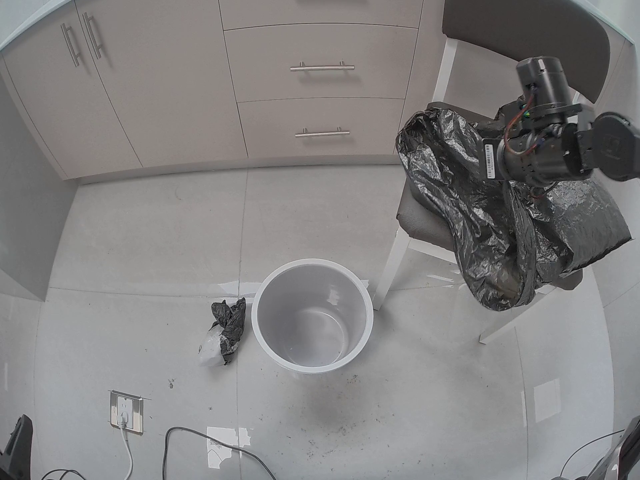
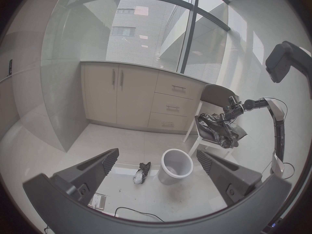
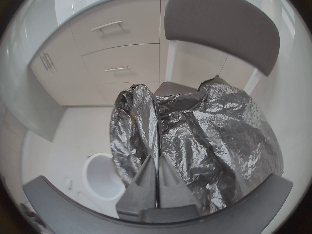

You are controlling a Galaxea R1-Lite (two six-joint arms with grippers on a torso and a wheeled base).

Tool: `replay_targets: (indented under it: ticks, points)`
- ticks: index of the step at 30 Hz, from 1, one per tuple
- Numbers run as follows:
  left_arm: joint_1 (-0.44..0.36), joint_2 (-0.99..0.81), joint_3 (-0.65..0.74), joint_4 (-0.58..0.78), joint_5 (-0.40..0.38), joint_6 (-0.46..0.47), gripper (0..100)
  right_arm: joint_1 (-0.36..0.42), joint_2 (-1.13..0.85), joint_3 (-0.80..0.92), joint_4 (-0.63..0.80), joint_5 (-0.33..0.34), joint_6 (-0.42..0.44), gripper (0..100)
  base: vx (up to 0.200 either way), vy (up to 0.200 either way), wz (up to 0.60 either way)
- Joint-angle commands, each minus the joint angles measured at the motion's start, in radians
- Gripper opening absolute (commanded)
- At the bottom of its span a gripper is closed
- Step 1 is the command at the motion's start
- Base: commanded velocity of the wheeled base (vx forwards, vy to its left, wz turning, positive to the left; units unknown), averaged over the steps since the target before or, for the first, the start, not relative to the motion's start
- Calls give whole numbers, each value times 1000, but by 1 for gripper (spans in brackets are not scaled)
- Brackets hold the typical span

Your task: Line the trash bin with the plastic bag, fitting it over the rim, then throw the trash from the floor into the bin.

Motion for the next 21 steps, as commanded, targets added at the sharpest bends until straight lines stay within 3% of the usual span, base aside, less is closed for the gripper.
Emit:
replay_targets:
  ticks: [1, 5, 6, 7, 11, 15, 16, 18, 19, 20, 21]
  points:
    - [-27, 22, -15, -2, -45, -1, 100, -49, -186, -62, 153, 152, 131, 0, 0, 0, 0]
    - [-44, 34, -23, -12, -67, -6, 100, -74, -177, -58, 169, 276, 237, 0, 0, 0, 0]
    - [-44, 34, -23, -12, -67, -6, 100, -74, -177, -58, 169, 276, 237, 0, 0, 0, 0]
    - [-73, 45, -24, -13, -85, -15, 100, -81, -173, -56, 190, 351, 268, 0, 0, 0, 0]
    - [-111, 74, -35, -30, -88, -90, 100, -95, -163, -58, 212, 478, 323, 0, 0, 0, 0]
    - [-188, 172, -79, -73, -86, -224, 100, -114, -212, -30, 238, 724, 392, 0, 0, 0, 0]
    - [-191, 177, -82, -74, -86, -230, 100, -114, -216, -25, 241, 733, 392, 0, 0, 0, 0]
    - [-245, 244, -110, -101, -83, -290, 100, -114, -298, 68, 250, 923, 342, 0, 0, 0, 0]
    - [-245, 244, -110, -101, -83, -290, 100, -114, -298, 68, 250, 923, 342, 0, 0, 0, 0]
    - [-274, 289, -121, -117, -86, -305, 100, -110, -358, 131, 248, 1023, 279, 0, 0, 0, 0]
    - [-274, 292, -121, -119, -86, -305, 100, -109, -361, 136, 248, 1027, 277, 0, 0, 0, 0]
